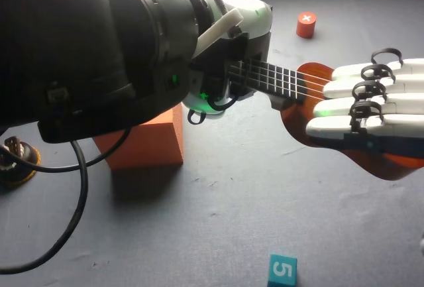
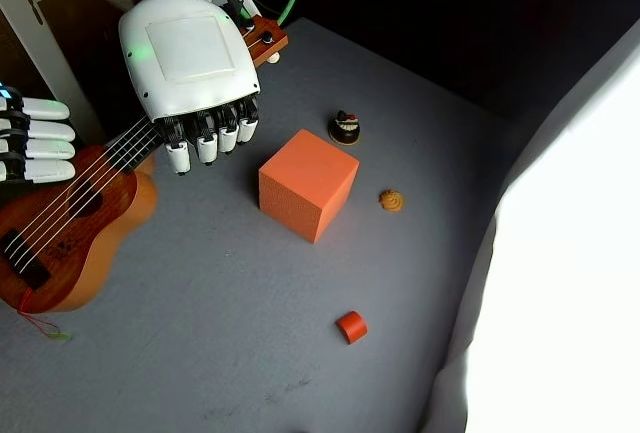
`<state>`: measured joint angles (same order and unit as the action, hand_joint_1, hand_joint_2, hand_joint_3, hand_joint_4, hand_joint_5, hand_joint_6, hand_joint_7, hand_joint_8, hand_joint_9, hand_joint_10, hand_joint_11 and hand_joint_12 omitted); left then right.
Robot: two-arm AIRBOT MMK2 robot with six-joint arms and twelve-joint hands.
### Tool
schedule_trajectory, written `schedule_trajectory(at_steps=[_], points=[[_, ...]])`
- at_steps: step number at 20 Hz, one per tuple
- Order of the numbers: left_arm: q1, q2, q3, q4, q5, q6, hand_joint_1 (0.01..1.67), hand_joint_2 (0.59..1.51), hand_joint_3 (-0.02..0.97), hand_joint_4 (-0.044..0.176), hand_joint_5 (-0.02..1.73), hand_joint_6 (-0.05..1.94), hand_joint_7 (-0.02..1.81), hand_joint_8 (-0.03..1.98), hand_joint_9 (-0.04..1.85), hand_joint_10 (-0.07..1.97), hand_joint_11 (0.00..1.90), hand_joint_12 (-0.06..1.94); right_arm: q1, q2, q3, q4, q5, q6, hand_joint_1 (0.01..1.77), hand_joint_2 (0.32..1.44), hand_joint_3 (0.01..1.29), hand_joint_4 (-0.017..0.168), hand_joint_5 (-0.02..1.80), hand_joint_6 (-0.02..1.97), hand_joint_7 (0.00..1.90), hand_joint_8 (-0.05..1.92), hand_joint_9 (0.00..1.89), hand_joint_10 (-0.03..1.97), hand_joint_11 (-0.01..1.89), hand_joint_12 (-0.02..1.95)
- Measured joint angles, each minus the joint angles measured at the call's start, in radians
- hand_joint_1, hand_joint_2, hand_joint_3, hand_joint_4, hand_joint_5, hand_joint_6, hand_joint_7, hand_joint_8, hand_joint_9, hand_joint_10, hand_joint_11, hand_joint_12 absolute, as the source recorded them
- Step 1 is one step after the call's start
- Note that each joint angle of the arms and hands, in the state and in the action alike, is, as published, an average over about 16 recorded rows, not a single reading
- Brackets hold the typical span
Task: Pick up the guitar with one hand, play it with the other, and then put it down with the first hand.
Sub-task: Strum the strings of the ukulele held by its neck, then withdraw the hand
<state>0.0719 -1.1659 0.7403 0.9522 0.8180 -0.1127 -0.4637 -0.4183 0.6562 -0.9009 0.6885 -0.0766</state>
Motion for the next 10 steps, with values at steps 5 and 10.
schedule_trajectory(at_steps=[5,10], points=[[0.000,-0.002,0.001,0.001,0.000,0.000,1.49,1.084,-0.015,0.083,1.27,1.89,1.33,1.98,1.39,1.91,1.44,1.93,0.009,0.006,0.019,0.145,0.073,-0.131,0.04,1.30,0.02,-0.002,0.05,0.02,0.06,0.01,0.01,0.01,0.02,0.00],[0.000,-0.003,0.003,0.003,0.000,-0.002,1.49,1.085,-0.015,0.083,1.26,1.89,1.33,1.98,1.39,1.91,1.43,1.93,0.018,0.007,0.041,0.348,0.079,-0.295,0.03,1.30,0.02,-0.001,0.04,0.02,0.07,0.01,0.01,0.01,0.02,0.00]])
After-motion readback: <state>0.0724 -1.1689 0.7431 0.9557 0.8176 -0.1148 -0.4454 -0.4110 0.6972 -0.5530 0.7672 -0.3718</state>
